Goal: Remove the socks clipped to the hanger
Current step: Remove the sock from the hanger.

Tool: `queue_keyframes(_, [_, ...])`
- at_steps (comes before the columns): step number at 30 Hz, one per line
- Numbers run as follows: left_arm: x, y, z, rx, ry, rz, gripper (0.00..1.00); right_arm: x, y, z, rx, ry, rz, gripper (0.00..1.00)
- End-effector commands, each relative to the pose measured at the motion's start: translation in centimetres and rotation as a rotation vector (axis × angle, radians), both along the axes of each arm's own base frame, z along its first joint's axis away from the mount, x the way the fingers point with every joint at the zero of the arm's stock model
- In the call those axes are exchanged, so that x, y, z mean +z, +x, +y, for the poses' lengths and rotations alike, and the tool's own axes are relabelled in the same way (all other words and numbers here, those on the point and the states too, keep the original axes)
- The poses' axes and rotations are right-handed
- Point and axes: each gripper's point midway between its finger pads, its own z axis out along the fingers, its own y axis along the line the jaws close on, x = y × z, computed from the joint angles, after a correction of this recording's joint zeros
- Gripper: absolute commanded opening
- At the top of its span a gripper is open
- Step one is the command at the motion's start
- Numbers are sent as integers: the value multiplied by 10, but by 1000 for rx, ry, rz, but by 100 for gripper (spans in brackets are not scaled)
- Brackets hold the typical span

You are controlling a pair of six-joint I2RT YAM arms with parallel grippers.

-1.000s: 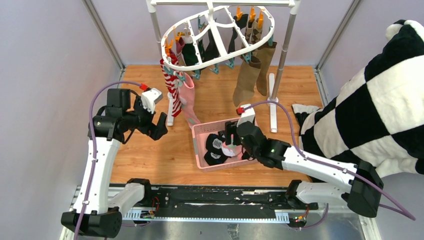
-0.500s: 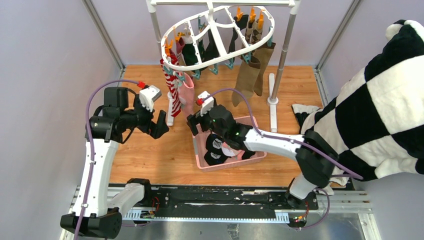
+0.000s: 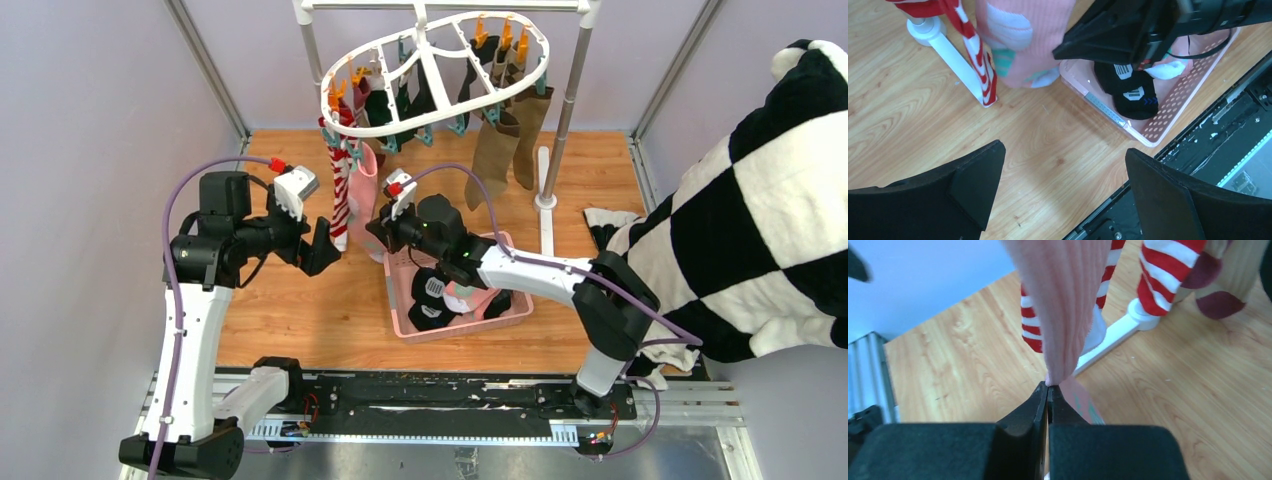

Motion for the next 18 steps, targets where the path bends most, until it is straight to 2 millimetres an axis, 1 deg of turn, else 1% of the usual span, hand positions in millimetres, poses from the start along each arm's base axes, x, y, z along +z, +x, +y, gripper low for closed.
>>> queue_keyframes(1, [10,-1,-9,-43,-38,-14,100,52,-44,-3,171,141,-8,0])
queue_keyframes(4, [16,-4,-16,-85,-67,-24,100,67,-75,-12,267,205,9,0])
queue_keyframes(6, [20,-6,-21,-116,-86,-31,100,73,-94,-18,324,248,26,0])
queue_keyframes(8, [22,-8,-25,-143,-102,-33,100,80,-109,-23,375,280,43,0])
queue_keyframes(10, [23,-8,-27,-157,-116,-28,100,82,-124,-26,424,297,61,0])
queue_keyframes(13, [23,-11,-32,-186,-139,-21,100,82,-142,-30,478,317,86,0])
queue_keyframes(18, [23,-21,-46,-259,-217,20,100,94,-164,-31,580,355,91,0])
